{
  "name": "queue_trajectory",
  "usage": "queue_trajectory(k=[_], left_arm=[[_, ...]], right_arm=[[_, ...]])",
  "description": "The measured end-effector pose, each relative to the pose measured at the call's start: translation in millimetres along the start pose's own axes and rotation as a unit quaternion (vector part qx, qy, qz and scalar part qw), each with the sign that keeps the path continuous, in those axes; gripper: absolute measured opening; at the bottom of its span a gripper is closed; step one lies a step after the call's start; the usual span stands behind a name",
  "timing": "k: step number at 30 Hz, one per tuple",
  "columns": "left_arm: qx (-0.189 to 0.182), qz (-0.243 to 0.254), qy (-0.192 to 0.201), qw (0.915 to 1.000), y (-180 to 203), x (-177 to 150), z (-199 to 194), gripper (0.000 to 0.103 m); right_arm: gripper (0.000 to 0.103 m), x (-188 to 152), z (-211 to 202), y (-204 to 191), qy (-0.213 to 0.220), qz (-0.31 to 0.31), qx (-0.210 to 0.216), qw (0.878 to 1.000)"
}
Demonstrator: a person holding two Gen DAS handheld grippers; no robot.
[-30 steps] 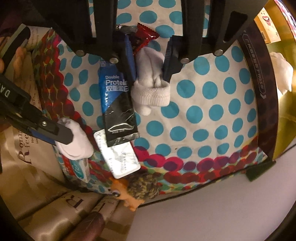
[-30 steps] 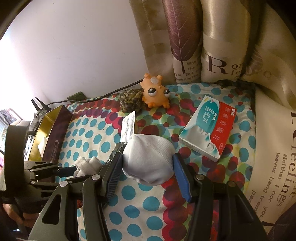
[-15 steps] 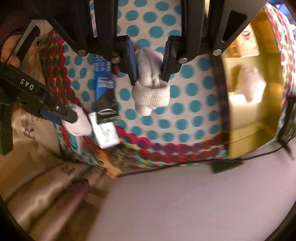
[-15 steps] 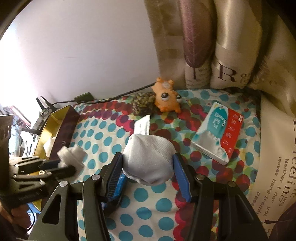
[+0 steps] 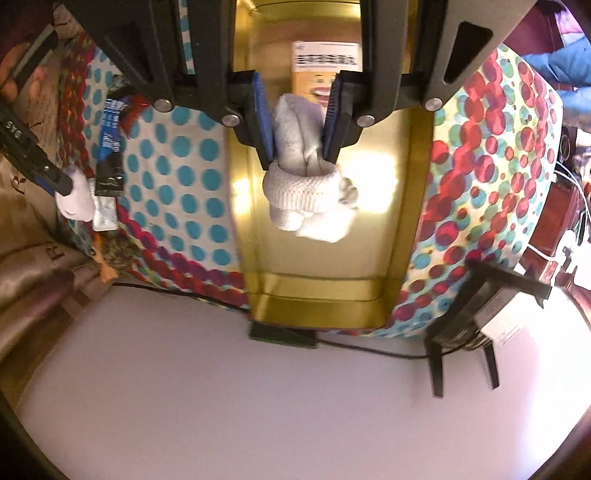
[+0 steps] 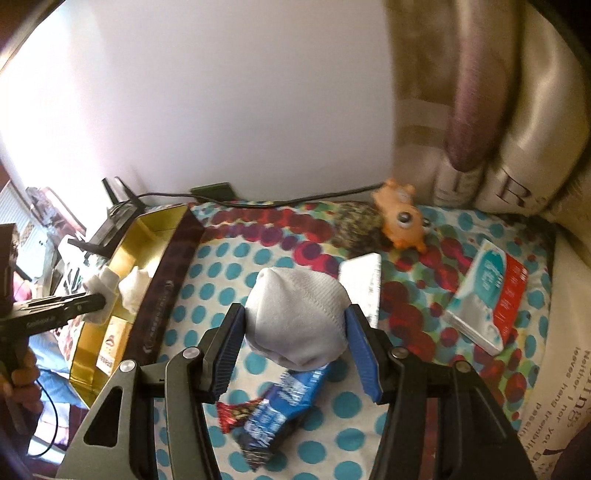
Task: Organize objects
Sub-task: 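Place the sock in the tray with the left gripper while the right gripper drops another sock there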
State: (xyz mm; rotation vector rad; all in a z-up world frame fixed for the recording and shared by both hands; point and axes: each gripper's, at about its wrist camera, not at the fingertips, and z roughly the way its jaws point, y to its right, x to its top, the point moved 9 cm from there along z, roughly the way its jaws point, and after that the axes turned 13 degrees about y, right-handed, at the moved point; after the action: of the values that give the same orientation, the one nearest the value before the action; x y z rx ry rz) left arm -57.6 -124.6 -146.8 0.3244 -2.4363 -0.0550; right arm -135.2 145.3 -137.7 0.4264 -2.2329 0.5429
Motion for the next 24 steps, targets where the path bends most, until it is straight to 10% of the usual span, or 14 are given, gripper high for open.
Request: queue_trajectory(k=[24], left_arm=[[-0.004, -0.004, -0.018, 0.9998, -22.7, -20.2, 3.3, 0.041]], right_arm=[[0.053, -3.3, 14.3, -123.0, -0.02, -0.076, 0.085, 0.993]])
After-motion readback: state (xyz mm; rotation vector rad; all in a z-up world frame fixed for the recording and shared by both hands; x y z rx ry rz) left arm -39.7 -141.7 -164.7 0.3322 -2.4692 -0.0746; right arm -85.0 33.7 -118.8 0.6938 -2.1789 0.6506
